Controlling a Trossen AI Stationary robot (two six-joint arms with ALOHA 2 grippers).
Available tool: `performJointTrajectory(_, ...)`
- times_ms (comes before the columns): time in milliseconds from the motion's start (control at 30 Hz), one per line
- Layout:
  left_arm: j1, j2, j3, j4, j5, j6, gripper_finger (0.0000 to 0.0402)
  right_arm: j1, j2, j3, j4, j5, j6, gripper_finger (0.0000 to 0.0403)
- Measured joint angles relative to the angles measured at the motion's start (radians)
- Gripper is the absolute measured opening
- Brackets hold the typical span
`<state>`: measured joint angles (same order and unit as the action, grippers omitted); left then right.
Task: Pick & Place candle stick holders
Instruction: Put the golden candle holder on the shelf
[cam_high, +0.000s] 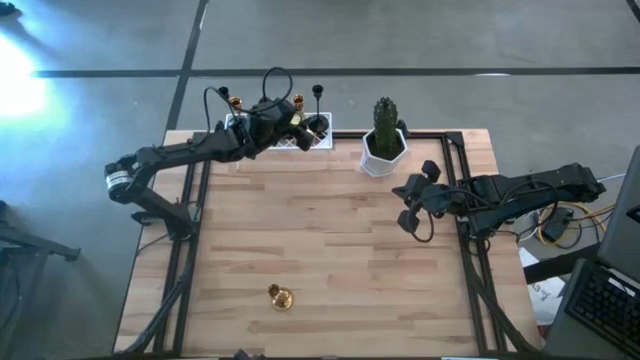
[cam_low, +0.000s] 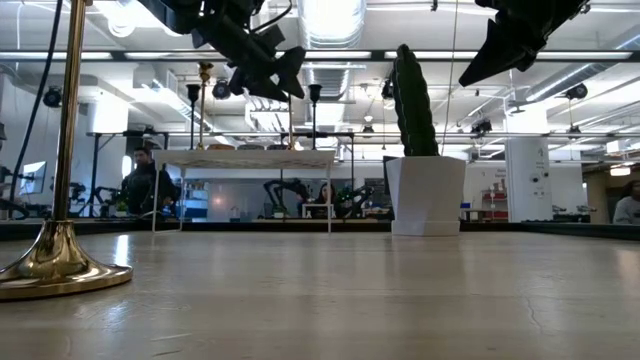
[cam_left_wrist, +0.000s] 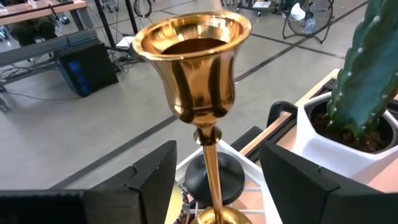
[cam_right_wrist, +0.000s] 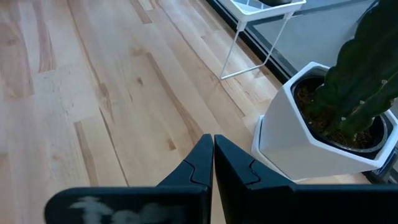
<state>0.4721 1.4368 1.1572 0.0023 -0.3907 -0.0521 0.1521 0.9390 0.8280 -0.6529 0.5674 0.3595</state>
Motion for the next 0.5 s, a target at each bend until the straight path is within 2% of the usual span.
performJointTrajectory(233, 0.000, -0.008, 0.000, -0.026, 0.001, 0.010, 0.0236, 0.000, 0.000, 0.000, 0.000, 0.000, 0.000, 0.0008)
performJointTrajectory(500, 0.000, -0.071, 0.000, -0.119, 0.000, 0.011, 0.0236, 0.000, 0.000, 0.000, 0.000, 0.000, 0.000, 0.0008)
